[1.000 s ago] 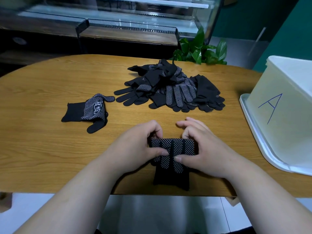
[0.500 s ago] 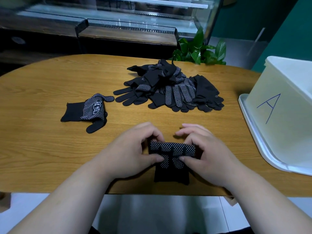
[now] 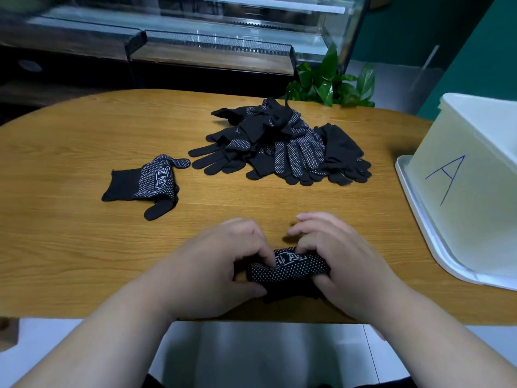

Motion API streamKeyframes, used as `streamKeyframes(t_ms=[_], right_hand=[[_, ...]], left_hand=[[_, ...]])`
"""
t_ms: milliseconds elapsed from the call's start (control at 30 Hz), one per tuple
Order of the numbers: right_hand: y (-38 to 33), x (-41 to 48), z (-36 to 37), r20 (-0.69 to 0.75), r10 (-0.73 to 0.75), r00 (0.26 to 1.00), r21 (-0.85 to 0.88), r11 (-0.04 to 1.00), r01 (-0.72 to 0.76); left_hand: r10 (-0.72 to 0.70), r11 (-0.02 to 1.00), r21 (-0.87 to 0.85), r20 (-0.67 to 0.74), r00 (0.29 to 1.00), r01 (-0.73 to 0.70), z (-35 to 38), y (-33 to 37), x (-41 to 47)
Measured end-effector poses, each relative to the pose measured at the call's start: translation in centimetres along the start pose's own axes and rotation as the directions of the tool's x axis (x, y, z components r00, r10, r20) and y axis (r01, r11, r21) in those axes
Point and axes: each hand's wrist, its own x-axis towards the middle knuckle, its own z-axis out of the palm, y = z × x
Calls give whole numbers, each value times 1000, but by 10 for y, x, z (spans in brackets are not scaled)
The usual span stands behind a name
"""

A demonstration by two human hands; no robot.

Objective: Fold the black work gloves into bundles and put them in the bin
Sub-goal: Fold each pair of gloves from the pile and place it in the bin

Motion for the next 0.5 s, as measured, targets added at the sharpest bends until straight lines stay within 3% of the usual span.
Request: streamKeyframes(t_ms=[267,500], right_hand=[[-1,1,0,17,-87,996,-53,995,88],[2,-3,2,0,-88,996,-26,996,88]], left_hand=[[109,973,200,57,992,-118,7,2,2],[149,960,244,-28,988,-138,13,1,2]])
